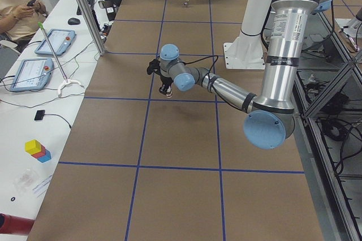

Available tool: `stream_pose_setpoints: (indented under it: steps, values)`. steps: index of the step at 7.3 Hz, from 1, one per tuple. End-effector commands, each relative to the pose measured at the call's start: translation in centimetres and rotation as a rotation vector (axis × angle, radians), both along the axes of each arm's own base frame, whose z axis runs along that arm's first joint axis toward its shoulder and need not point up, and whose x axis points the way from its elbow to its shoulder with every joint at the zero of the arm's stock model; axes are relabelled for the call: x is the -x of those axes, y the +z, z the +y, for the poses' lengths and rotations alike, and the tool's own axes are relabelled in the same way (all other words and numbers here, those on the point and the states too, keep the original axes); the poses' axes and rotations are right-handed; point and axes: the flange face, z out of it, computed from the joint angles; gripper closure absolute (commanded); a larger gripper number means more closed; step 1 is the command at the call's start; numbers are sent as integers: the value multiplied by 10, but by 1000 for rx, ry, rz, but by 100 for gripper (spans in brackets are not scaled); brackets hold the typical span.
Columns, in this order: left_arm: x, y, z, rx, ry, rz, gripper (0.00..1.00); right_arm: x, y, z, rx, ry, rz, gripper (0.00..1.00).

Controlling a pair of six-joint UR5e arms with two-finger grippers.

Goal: Assemble PPR valve and pipe with both arms
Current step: 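Carry the white fitting with the left gripper to the table center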

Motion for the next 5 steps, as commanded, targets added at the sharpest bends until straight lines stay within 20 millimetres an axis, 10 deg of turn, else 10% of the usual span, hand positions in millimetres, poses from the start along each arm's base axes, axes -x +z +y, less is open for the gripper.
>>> stream_pose_setpoints:
  steps: [1, 5]
  values:
    - [-67, -92, -7, 118, -10, 17, 100, 0, 0, 0, 1, 1, 0, 0]
    - [-208, -235, 34, 267, -86, -2, 100, 0, 0, -1, -1, 0, 1, 0]
